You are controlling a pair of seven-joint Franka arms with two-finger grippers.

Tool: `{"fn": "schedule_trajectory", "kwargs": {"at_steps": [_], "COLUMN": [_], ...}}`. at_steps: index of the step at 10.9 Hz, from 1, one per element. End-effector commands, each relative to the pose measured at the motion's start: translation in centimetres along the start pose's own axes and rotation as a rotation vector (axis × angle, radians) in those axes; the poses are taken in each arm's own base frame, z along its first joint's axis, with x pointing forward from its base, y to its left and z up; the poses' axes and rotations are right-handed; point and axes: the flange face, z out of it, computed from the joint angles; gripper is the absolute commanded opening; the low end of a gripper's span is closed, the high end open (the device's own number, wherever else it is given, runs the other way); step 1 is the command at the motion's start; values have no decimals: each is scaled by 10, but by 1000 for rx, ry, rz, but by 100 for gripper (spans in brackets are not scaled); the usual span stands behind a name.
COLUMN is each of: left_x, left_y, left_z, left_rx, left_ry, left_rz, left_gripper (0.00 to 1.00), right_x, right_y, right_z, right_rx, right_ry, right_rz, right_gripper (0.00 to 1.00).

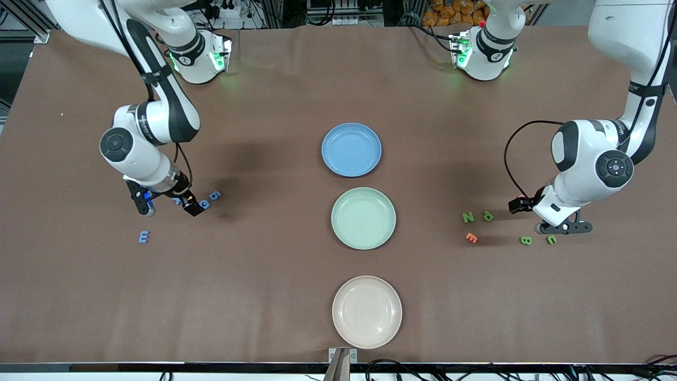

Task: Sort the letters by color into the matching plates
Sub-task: 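Lower the right gripper over blue g while the left gripper lowers over green B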

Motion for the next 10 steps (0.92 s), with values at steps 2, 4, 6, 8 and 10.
{"fn": "schedule_trajectory", "kwargs": {"at_steps": [2,4,6,8,10], "left_x": [15,27,38,47,52], "left_y": [-20,-38,-48,-35,-27], "left_z": [22,30,50,59,65], "left_rx": [40,36,9,-31,-43], "left_ry": [46,54,87,91,90], "left_rz": [39,12,18,7,15], "left_gripper": [100,100,100,100,100], "right_x": [-1,-6,-9,-16,-21], "right_y": [2,2,4,3,6], "right_z": [47,54,56,59,63], "right_rx": [-15,-21,-24,-19,-26], "right_ry": [-6,-10,-17,-22,-25], "right_rz": [39,32,36,34,27], "right_gripper": [100,100,100,100,98]}}
